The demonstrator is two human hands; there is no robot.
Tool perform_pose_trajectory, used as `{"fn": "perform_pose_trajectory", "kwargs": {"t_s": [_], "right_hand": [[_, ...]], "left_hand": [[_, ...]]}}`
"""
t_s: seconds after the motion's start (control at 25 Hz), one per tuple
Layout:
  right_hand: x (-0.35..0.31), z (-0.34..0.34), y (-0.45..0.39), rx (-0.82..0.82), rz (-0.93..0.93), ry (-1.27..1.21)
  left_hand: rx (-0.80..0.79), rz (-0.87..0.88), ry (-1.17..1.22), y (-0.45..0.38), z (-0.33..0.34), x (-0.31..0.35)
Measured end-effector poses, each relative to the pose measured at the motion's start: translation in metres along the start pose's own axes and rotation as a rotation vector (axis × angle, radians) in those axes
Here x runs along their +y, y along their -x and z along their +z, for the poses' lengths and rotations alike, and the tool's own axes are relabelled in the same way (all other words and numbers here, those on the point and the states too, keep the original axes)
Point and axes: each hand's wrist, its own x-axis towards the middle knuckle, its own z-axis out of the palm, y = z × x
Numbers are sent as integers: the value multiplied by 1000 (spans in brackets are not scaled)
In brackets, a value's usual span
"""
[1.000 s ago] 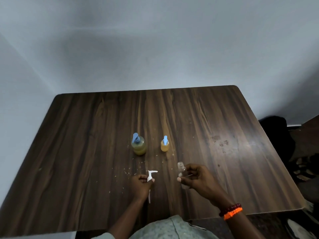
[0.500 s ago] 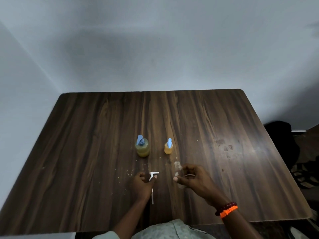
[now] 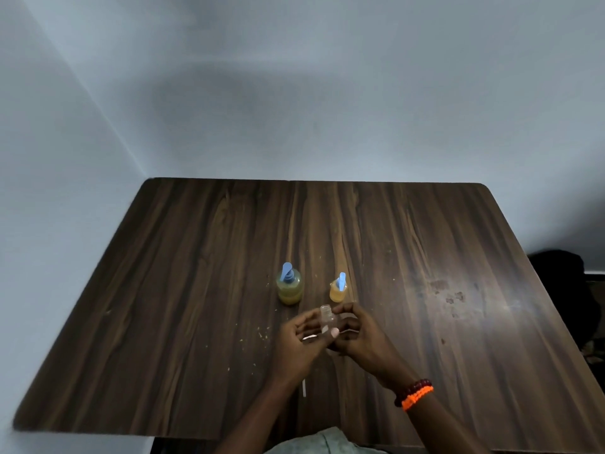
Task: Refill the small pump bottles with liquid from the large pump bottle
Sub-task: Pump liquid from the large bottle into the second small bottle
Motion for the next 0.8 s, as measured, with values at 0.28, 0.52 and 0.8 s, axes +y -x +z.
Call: {"fn": "perform_pose_trajectory", "kwargs": {"t_s": [0.28,0.52,0.8], "right_hand": [[-6,11,-28,-132,6,252],[-14,43,-93,79,-130,391],[-3,62,-152,-23,-141,405]], "left_hand": [[137,-34,14,-1,-33,-13],[365,-77,35,0,-71,-26],[338,-96,36,-3,-85,-30]]}}
